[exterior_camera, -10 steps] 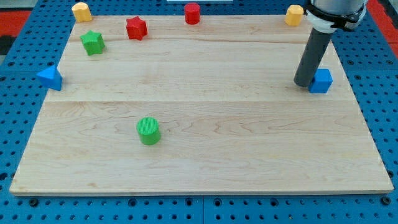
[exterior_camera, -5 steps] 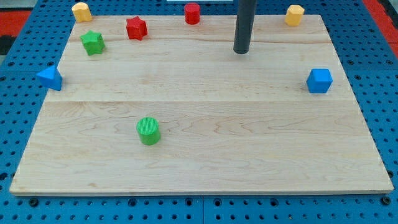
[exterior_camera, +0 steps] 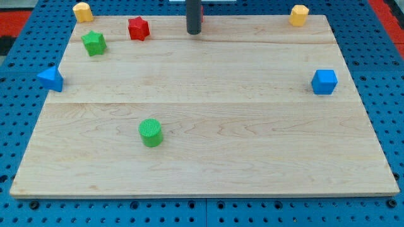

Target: Slide red star towards green circle

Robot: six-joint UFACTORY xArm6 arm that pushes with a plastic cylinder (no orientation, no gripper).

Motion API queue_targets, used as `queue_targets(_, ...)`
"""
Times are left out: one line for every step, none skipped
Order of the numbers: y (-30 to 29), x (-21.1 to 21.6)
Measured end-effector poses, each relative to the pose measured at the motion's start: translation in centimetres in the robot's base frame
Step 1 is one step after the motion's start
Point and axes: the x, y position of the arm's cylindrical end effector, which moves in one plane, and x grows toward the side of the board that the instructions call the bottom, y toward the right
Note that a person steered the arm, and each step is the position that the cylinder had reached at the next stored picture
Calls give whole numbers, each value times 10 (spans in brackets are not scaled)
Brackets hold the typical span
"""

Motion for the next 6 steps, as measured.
queue_targets(-25,-3)
queue_targets(-45,-8)
queue_targets(-45,-22)
queue_targets(-46,-34)
queue_targets(-58,-35)
queue_targets(-78,-36)
